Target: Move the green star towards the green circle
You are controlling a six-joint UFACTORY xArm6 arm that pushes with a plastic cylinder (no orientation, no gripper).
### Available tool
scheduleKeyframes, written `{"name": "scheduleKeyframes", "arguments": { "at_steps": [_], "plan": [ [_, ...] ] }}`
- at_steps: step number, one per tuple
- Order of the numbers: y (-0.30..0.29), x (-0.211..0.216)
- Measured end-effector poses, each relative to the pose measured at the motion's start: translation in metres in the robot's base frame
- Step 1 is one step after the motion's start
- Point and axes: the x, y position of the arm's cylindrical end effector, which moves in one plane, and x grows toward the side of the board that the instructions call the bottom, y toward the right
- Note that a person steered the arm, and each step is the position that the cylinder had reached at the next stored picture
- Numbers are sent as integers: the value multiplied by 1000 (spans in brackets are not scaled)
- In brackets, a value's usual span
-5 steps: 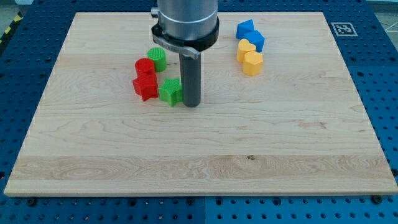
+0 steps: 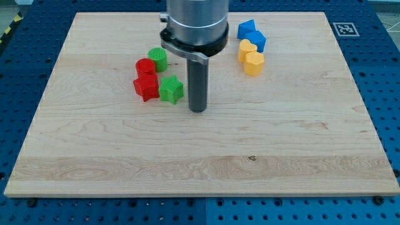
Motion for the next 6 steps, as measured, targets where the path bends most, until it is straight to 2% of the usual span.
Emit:
{"name": "scheduleKeyframes", "arguments": {
  "at_steps": [3,6],
  "plan": [
    [-40,6],
    [-40,-46]
  ]
}}
